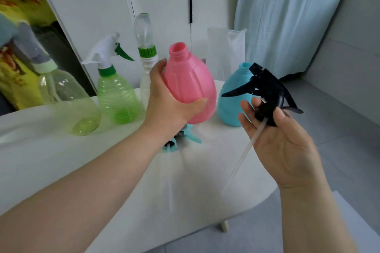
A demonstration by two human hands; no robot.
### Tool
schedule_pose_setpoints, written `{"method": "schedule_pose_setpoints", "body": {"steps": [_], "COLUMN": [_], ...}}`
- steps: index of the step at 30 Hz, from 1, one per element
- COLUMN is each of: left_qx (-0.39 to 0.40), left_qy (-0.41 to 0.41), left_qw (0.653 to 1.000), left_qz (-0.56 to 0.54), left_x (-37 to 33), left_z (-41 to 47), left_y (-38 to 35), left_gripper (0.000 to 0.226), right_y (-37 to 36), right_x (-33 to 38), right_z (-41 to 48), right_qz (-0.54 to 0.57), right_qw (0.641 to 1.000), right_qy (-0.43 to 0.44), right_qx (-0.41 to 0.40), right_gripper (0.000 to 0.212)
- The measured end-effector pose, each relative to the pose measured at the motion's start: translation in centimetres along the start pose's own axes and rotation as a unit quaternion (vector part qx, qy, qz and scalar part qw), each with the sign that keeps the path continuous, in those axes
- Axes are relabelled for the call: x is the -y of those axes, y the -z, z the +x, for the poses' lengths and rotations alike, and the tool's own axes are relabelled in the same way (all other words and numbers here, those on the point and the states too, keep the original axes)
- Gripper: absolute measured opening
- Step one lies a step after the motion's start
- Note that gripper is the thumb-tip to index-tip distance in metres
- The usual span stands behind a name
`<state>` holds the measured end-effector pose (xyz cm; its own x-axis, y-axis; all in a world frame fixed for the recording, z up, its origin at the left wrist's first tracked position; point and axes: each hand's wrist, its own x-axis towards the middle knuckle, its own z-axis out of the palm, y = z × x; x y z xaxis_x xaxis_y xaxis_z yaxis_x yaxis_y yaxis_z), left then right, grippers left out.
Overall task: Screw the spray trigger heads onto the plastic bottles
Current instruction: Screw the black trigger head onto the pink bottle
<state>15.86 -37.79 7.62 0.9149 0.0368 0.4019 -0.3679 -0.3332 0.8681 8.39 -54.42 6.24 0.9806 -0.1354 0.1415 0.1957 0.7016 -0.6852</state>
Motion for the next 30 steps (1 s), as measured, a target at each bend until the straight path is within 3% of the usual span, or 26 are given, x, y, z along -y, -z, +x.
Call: {"method": "schedule_pose_setpoints", "body": {"steps": [5, 11, 16, 20, 27, 30], "left_qx": [0.024, 0.042, 0.037, 0.043, 0.059, 0.065], "left_qy": [0.009, 0.099, 0.122, 0.111, 0.119, 0.119], "left_qw": [0.998, 0.994, 0.992, 0.993, 0.991, 0.991], "left_qz": [-0.049, 0.001, 0.006, -0.005, -0.015, -0.007], "left_x": [-0.1, 2.6, 3.7, 4.1, 4.8, 5.1], "left_z": [-4.8, -9.5, -11.9, -12.6, -13.0, -12.8], "left_y": [6.7, 12.9, 15.1, 15.8, 16.2, 16.3], "left_gripper": [0.080, 0.080, 0.080, 0.082, 0.092, 0.094], "right_y": [-2.1, -5.5, -8.9, -12.3, -15.9, -16.3], "right_x": [-1.8, -4.7, -5.8, -7.2, -8.4, -8.2], "right_z": [-0.7, -1.0, -0.6, -0.6, -1.3, -1.7], "right_qz": [0.038, 0.041, 0.055, 0.097, 0.033, -0.011], "right_qw": [0.999, 0.999, 0.997, 0.993, 0.994, 0.990], "right_qy": [0.003, -0.007, 0.024, 0.048, 0.106, 0.137], "right_qx": [0.012, 0.019, 0.052, 0.038, 0.005, 0.029], "right_gripper": [0.032, 0.026, 0.020, 0.033, 0.011, 0.004]}}
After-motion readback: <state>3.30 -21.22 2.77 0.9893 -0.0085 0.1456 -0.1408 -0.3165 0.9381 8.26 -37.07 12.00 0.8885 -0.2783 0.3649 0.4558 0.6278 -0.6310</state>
